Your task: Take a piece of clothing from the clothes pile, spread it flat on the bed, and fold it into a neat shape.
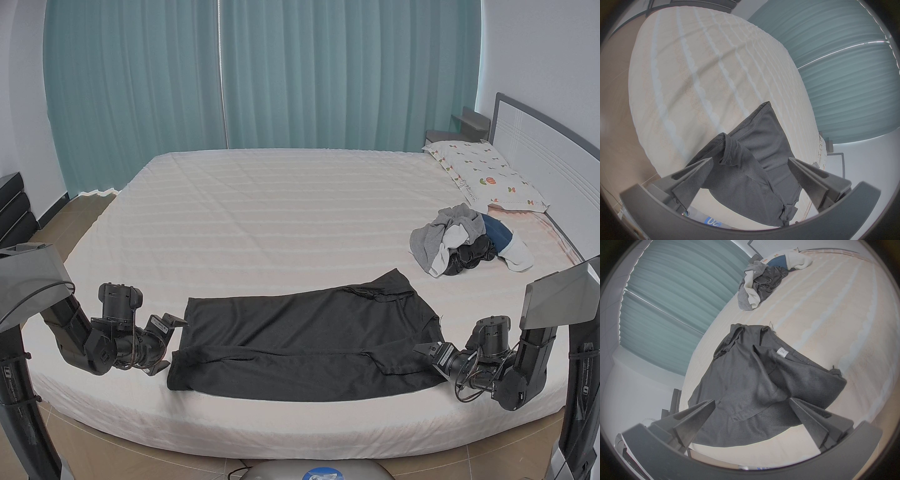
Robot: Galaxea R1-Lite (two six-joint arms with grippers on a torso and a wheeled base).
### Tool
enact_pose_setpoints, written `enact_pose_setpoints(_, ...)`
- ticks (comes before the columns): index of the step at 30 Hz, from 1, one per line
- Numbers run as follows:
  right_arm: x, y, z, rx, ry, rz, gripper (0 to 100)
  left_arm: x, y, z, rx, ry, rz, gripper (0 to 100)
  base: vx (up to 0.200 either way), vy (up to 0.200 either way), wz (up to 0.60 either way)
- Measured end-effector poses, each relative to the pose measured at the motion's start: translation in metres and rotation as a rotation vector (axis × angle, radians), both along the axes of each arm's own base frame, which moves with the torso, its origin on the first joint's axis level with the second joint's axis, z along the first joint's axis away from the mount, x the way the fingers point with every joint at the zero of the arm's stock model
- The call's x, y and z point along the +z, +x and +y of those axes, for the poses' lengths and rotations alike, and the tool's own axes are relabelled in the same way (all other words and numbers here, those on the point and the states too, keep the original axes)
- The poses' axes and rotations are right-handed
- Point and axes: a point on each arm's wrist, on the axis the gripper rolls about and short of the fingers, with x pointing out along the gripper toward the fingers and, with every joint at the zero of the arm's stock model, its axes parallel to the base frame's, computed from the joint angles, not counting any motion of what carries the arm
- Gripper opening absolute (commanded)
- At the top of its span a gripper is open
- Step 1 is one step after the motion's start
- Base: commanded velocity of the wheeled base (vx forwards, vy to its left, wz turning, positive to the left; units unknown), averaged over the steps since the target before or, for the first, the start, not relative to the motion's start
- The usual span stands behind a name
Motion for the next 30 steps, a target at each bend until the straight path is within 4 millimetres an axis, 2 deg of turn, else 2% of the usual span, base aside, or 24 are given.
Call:
enact_pose_setpoints(11, -0.005, 0.005, -0.013, 0.012, -0.064, -0.022, 100, 0.0, 0.0, -0.002, -0.003, 0.008, 0.0, 100, 0.0, 0.0, 0.0)
enact_pose_setpoints(21, -0.014, 0.016, -0.008, 0.046, -0.088, -0.041, 100, 0.0, 0.0, -0.003, -0.007, 0.01, 0.0, 100, 0.0, 0.0, 0.0)
enact_pose_setpoints(22, -0.015, 0.016, -0.008, 0.051, -0.092, -0.041, 0, 0.0, 0.0, -0.003, -0.008, 0.01, 0.0, 100, 0.0, 0.0, 0.0)
enact_pose_setpoints(30, -0.017, 0.015, -0.006, 0.057, -0.104, -0.055, 0, 0.0, 0.0, -0.004, -0.009, 0.01, 0.0, 100, 0.0, 0.0, 0.0)
